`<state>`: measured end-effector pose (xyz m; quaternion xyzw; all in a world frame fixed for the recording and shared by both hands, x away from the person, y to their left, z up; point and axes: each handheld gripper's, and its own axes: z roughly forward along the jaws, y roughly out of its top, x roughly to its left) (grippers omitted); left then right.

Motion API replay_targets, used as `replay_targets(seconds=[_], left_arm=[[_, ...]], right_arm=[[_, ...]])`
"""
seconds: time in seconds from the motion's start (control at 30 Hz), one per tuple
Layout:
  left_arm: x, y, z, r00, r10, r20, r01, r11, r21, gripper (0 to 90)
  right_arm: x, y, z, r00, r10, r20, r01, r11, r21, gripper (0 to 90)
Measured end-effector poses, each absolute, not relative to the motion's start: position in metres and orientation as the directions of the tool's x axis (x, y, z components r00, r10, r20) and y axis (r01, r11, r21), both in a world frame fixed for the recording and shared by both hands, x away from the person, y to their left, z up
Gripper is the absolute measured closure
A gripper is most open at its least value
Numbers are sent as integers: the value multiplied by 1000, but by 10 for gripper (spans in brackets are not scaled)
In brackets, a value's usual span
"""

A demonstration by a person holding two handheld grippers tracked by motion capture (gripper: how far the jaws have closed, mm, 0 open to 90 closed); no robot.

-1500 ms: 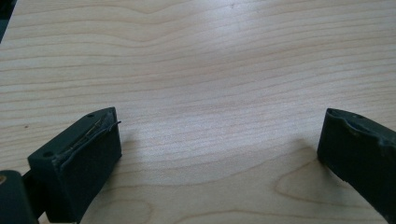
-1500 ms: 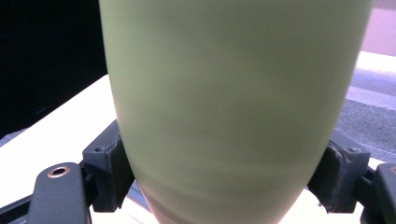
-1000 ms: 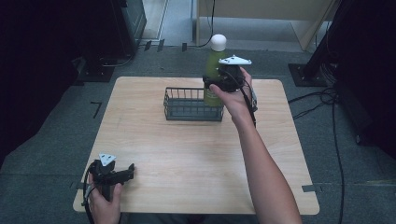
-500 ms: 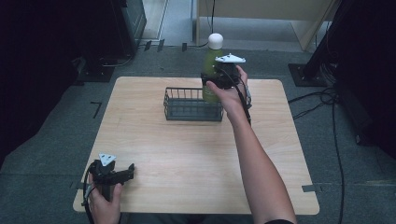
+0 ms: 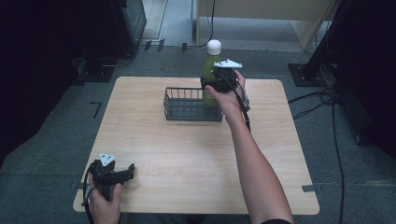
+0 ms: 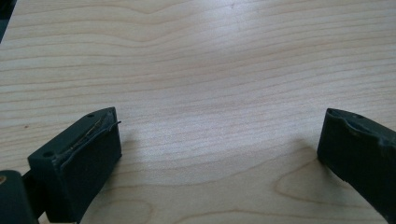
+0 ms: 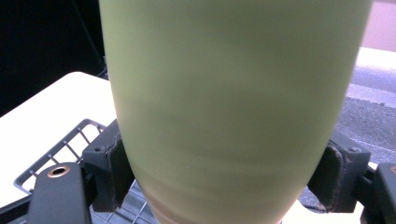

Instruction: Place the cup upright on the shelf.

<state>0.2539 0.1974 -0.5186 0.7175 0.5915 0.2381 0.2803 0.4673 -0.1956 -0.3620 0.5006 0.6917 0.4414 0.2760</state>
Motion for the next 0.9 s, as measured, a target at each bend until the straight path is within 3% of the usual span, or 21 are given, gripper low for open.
replay_targets(seconds=[0.9], left_arm=[[254,197,-519,187,982,10,716,-143,684,0]], right_arm=[[465,-192,-385,-361,931,50,462,132,877,204]])
